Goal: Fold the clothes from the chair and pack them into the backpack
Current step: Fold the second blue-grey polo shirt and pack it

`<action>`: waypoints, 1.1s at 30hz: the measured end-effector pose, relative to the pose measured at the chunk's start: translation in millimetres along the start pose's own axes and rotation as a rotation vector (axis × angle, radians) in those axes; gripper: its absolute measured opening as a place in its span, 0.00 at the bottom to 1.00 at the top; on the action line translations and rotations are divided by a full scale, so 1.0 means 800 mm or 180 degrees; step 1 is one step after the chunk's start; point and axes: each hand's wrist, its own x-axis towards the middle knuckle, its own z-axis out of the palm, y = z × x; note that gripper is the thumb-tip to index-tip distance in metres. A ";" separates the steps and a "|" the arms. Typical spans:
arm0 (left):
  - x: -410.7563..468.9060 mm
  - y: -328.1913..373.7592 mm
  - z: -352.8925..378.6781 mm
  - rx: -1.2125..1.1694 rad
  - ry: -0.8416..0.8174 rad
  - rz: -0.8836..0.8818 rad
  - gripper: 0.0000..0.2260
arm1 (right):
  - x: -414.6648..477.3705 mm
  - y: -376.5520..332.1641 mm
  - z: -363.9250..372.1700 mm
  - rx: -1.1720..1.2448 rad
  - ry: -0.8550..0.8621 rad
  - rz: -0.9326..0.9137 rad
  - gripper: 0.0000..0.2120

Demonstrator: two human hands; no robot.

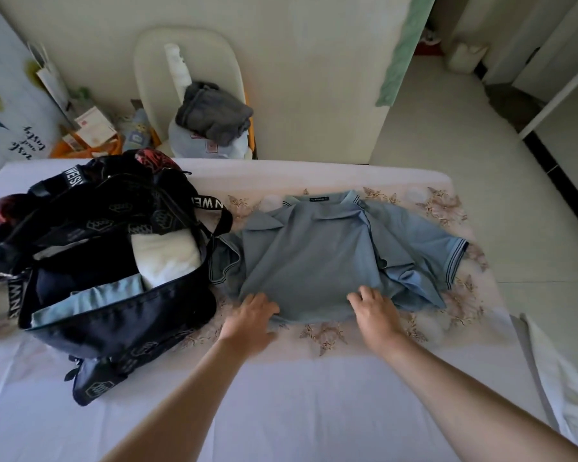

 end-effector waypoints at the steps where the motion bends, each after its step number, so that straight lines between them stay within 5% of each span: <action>1: 0.001 -0.003 0.006 0.0030 -0.0176 0.0013 0.17 | 0.003 0.004 -0.003 -0.0017 -0.0053 0.0003 0.23; 5: 0.003 -0.019 0.002 -0.0389 -0.0299 -0.0167 0.17 | 0.007 0.023 -0.010 0.0591 -0.0495 -0.0083 0.18; 12: -0.021 -0.007 -0.038 0.0978 -0.2269 -0.0090 0.15 | -0.058 -0.019 -0.030 0.1442 -0.1532 -0.0401 0.14; 15: -0.038 0.014 -0.037 0.0984 -0.2835 -0.0326 0.10 | -0.097 -0.033 -0.027 0.1755 -0.1527 -0.0282 0.13; 17: -0.035 0.030 -0.030 0.0814 -0.2571 -0.0238 0.10 | -0.119 -0.028 -0.025 0.1980 -0.0988 0.0144 0.10; 21: -0.023 0.088 -0.018 0.0271 -0.1151 0.0261 0.13 | -0.151 0.009 -0.023 0.1307 0.0261 0.0995 0.15; 26: -0.016 0.165 0.001 -0.0549 -0.0887 0.0558 0.17 | -0.171 0.055 -0.009 0.0730 -0.0298 0.1538 0.29; 30: -0.002 0.209 0.012 -0.0600 -0.0960 0.0766 0.23 | -0.166 0.075 -0.004 0.0955 -0.0157 0.1580 0.08; 33: 0.017 0.227 0.022 -0.0450 -0.0879 0.0762 0.25 | -0.173 0.104 0.001 0.1442 -0.0260 0.2405 0.08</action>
